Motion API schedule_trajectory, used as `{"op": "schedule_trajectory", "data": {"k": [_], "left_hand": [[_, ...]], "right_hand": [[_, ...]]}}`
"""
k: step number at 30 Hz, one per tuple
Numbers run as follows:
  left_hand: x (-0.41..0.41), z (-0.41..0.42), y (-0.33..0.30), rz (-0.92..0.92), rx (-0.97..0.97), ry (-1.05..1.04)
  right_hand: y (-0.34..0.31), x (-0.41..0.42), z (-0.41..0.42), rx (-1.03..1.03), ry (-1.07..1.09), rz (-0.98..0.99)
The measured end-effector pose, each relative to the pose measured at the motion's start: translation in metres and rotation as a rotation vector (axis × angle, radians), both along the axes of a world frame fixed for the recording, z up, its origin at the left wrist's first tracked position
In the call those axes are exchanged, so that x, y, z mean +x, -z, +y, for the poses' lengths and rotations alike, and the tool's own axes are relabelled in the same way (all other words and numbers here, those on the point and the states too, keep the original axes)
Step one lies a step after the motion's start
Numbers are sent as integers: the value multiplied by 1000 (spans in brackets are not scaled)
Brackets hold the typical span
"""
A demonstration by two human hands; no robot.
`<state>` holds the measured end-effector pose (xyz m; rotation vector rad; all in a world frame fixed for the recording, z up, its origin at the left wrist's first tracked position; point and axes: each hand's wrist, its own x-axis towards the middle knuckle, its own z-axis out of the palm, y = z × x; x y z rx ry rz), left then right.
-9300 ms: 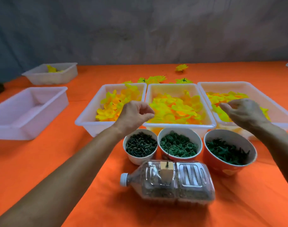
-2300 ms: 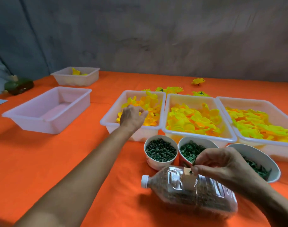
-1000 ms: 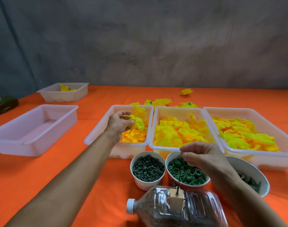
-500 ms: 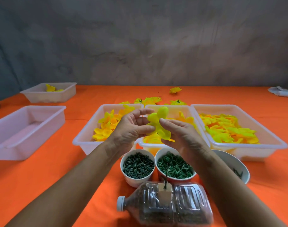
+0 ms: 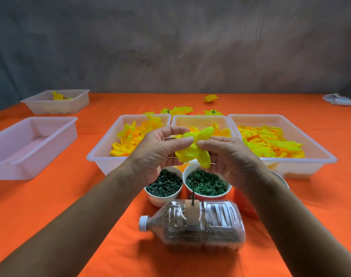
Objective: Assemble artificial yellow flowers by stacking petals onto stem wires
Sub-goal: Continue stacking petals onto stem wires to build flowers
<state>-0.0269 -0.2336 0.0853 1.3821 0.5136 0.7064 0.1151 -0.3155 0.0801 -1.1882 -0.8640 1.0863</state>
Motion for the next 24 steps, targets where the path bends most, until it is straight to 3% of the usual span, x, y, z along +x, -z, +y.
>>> {"op": "schedule_trajectory", "data": {"k": [24], "left_hand": [[-20, -45, -1, 120, -148, -64]], "right_hand": [[-3, -15, -42, -177, -67, -96]]}}
